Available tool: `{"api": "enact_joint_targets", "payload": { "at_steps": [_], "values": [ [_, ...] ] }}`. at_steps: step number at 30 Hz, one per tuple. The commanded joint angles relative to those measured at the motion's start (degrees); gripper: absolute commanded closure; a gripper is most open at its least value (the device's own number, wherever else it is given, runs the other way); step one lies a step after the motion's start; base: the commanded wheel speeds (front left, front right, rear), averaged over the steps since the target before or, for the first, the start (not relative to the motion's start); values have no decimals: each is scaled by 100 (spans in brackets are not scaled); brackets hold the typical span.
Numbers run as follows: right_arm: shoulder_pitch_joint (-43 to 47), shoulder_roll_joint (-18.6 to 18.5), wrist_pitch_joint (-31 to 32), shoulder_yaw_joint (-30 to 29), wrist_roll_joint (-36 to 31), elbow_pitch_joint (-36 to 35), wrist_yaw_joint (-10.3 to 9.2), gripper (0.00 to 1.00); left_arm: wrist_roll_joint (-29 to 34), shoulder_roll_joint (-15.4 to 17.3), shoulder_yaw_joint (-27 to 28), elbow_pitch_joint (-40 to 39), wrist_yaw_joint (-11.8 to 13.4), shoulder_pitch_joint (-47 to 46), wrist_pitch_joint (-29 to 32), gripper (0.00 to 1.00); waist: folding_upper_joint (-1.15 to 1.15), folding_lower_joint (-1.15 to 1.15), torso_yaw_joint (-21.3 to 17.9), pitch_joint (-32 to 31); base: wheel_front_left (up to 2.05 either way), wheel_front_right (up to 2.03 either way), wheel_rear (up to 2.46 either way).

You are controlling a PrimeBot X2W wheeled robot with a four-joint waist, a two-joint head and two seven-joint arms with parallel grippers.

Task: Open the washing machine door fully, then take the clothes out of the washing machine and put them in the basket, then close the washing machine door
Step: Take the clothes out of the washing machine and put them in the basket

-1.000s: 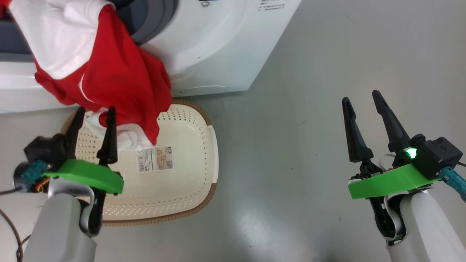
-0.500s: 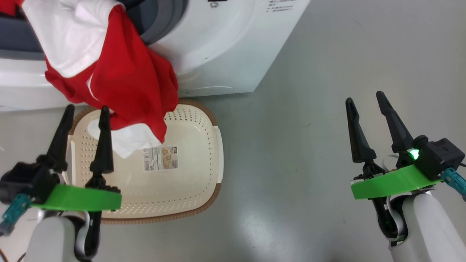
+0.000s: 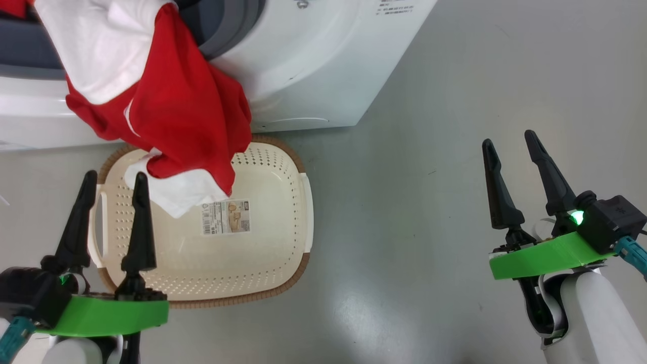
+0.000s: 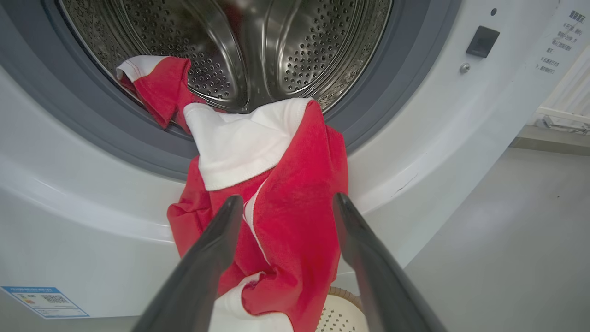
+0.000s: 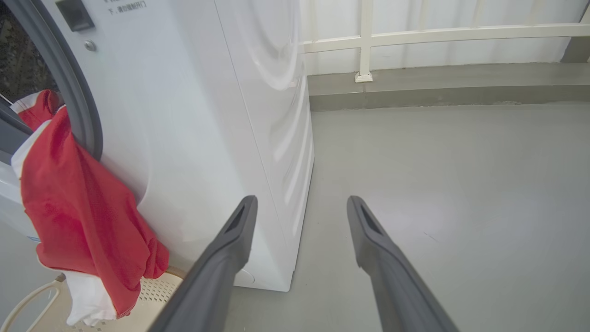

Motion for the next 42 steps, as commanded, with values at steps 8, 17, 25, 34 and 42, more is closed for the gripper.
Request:
{"api": "enact_joint_targets", "payload": {
  "at_steps": [8, 17, 25, 34, 42],
  "values": [
    [54, 6, -36, 103, -42, -127, 35, 0, 29, 107, 181, -23, -32, -27, -28, 0, 0, 0, -6, 21, 0, 0, 0],
    [45, 6, -36, 86, -6, -135, 35, 0, -193, 298, -32, 877, -32, -782, -28, 0, 0, 0, 7, 53, 0, 0, 0],
    [15, 6, -36, 140, 13, -127, 35, 0, -413, 565, -349, 2295, -32, -1851, -28, 0, 0, 0, -37, 66, 0, 0, 0],
    [13, 6, -36, 219, 51, -118, 35, 0, -397, 753, -375, 3679, -32, -2808, -28, 0, 0, 0, -176, 47, 0, 0, 0],
    [43, 6, -36, 237, 84, -138, 35, 0, -437, 859, -167, 4449, -32, -3290, -28, 0, 0, 0, -261, 59, 0, 0, 0]
  ]
}}
